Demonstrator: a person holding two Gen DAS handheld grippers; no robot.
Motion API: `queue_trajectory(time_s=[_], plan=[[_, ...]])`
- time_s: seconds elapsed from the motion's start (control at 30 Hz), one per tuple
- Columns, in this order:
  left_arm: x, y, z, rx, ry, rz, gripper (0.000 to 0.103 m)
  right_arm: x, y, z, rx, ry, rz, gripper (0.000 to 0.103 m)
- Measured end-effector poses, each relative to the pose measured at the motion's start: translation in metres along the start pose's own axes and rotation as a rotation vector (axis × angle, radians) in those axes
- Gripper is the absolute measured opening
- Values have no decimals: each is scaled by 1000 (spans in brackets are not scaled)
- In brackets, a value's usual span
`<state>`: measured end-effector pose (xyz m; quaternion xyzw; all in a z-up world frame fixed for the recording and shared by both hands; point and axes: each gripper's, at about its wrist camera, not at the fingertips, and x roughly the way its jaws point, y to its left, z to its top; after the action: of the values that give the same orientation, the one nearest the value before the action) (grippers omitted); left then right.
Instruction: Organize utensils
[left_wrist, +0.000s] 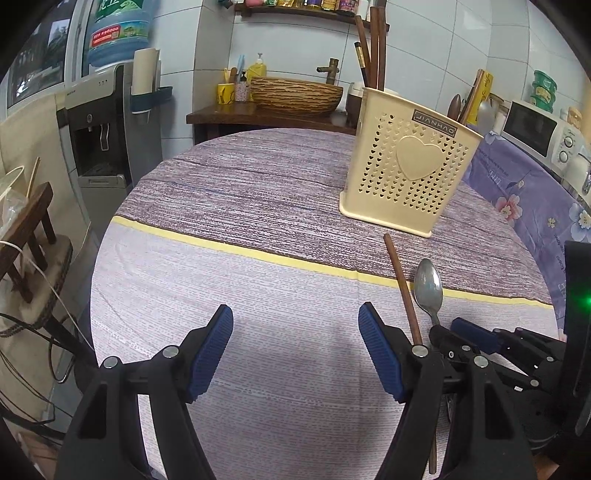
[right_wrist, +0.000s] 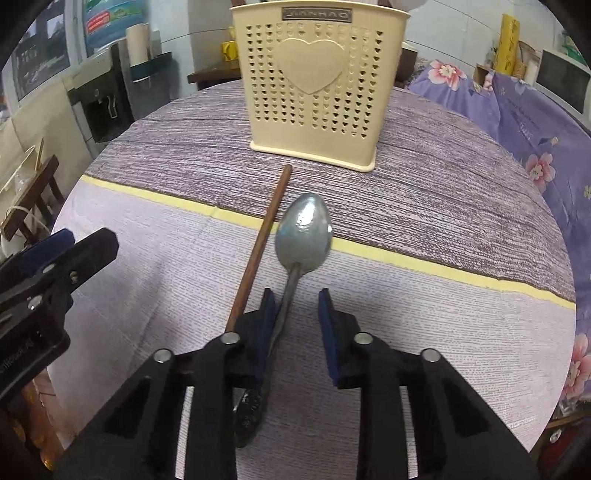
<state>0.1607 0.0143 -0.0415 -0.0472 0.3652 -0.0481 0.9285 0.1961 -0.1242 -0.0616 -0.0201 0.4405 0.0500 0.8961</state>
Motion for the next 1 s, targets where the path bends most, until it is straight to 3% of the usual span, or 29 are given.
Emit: queue_trajectory(time_s=[0.1, 0.17, 0.53, 0.57, 0.63, 0.67, 0.7, 0.77, 1.0], plan=[[0, -1, -1, 2, 4, -1, 70, -1, -7, -2, 11, 1, 9, 9], [1, -1, -2, 1, 7, -8, 70, -3, -18, -5, 19, -3, 3, 7], [3, -10, -2, 16, 20, -31, 70, -18, -87, -26, 116, -14, -23, 7], [3, -11, -2, 17, 22, -34, 70, -18, -88, -26, 116, -17, -6, 9], [3, -12, -3, 17, 26, -40, 70, -18, -91, -26, 129, -21, 35, 23], [3, -13, -3, 19, 27, -41, 70, -18, -93, -25, 143, -24, 45, 46], [3, -13, -3, 20, 28, -40, 70, -19, -95, -24, 152, -34, 42, 62], [3, -13, -3, 19, 27, -37, 70, -21, -98, -18, 151, -62, 17, 62], [2, -11, -4, 12, 32, -31, 70, 3, -96, 5, 125, -10, -5, 61]])
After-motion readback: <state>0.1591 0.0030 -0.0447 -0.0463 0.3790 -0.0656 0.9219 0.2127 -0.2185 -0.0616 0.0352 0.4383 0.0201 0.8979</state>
